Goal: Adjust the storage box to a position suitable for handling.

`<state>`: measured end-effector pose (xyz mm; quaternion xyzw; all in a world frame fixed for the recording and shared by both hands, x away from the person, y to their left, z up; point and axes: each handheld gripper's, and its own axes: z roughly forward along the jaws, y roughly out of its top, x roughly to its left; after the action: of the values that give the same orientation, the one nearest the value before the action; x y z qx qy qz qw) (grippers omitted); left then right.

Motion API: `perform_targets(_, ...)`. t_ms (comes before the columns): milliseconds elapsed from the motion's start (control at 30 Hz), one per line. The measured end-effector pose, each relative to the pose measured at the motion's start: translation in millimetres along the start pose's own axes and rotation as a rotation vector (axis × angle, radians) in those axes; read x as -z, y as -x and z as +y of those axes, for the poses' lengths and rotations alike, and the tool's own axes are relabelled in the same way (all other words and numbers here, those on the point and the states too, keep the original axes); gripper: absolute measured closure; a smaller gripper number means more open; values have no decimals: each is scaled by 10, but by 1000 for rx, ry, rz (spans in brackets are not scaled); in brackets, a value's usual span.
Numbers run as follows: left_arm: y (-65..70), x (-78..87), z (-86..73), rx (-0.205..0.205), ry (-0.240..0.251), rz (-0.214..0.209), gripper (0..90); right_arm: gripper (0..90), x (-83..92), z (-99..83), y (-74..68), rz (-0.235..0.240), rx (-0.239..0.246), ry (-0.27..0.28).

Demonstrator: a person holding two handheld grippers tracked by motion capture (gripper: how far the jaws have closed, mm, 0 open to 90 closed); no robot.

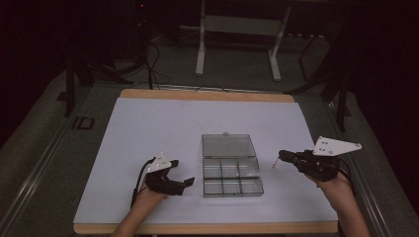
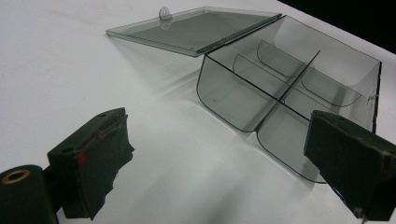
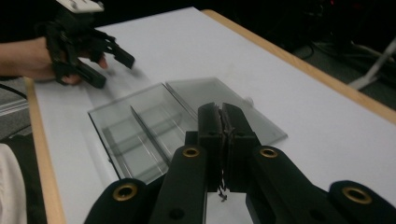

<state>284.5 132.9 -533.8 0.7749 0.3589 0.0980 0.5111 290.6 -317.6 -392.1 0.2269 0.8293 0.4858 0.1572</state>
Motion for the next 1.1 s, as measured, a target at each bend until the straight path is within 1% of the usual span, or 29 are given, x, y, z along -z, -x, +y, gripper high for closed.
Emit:
perform_targets(200, -3, 5, -2, 0, 2, 3, 76, 879, -44, 178, -124, 37, 44, 19)
perform_targets(533, -6, 10, -8, 1, 3, 3, 76, 879, -175, 364, -299, 127, 83, 56)
perform_targets(700, -4, 15, -7, -3, 4, 5, 76, 879, -276, 414, -383, 166, 102, 59)
perform_targets(833, -4, 21, -6, -6, 4, 5, 76, 878, -360, 430, -431, 194, 101, 66)
perform_targets(967, -5, 20, -12, -6, 2, 4, 76, 878, -442, 425, -475, 215, 104, 64)
perform_targets(1100, -4, 21, -8, -7, 4, 3, 76, 879, -532, 397, -510, 228, 104, 49)
